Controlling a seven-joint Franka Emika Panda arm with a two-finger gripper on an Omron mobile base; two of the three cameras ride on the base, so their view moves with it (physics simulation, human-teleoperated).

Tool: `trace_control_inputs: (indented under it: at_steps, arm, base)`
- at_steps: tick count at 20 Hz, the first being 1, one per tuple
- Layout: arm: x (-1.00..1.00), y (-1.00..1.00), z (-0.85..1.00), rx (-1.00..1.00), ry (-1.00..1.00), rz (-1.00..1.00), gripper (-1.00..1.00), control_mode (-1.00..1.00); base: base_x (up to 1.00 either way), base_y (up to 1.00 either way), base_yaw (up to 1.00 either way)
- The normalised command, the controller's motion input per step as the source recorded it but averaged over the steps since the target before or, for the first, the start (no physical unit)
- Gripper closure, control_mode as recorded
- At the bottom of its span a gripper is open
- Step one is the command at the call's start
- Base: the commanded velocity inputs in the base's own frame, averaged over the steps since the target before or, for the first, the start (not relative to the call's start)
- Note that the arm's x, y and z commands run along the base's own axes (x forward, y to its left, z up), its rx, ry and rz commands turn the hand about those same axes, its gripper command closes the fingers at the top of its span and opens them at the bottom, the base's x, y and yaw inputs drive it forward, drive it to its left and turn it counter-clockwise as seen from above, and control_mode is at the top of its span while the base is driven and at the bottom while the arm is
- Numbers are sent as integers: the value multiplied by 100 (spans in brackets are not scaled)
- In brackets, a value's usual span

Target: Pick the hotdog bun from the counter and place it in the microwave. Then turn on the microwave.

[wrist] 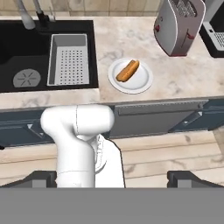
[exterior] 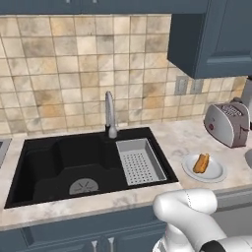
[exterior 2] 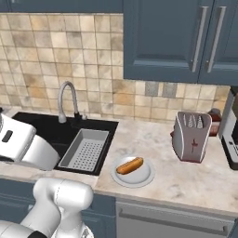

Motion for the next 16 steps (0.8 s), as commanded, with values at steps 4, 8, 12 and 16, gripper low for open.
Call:
trace_control_inputs:
  at_steps: [4, 8, 12, 16]
  arm:
    - [0, 0, 0, 0, 0, 0, -100, 100]
    - [0, 0, 0, 0, 0, 0, -100, 100]
    - [0, 0, 0, 0, 0, 0, -100, 100]
    - [13, 0, -4, 0, 0, -7, -100, -100]
  base:
    - [13, 0, -16]
    - [8, 0, -11]
    - [5, 0, -8]
    - [4, 0, -5]
